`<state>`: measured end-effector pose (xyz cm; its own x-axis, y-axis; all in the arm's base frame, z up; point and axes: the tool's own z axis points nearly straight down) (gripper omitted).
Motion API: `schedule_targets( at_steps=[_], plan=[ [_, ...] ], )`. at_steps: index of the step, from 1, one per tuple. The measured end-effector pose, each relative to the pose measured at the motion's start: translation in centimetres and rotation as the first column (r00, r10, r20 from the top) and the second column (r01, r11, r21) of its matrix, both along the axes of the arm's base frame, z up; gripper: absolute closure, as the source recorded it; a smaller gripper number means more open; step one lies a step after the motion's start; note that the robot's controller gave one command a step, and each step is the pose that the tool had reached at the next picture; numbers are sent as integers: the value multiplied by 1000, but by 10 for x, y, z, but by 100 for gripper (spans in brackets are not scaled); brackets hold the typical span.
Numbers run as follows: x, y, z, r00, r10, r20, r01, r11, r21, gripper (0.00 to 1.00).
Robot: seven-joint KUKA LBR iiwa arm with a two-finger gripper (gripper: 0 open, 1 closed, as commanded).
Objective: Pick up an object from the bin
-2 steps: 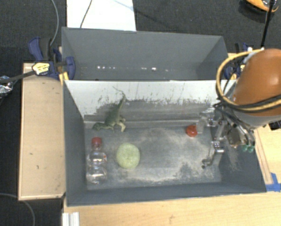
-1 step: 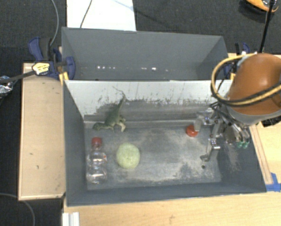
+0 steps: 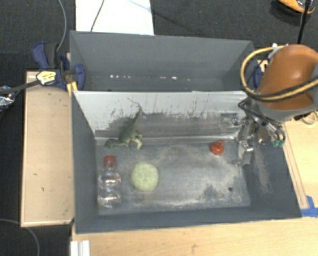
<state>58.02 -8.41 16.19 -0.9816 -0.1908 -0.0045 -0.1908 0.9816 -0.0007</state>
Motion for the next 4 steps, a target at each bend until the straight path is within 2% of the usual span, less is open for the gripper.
schedule_targets(
  at_steps=[1, 2, 3, 4],
  plan=[
    [12, -17, -8, 1000, 23, 7, -23, 1000, -2, 0],
    [13, -17, -27, 1000, -16, 17, 16, 1000, -2, 0],
    [5, -21, -90, 1000, -23, 10, 23, 1000, 0, 100],
    [5, -21, -90, 1000, -23, 10, 23, 1000, 0, 100]
  ],
)
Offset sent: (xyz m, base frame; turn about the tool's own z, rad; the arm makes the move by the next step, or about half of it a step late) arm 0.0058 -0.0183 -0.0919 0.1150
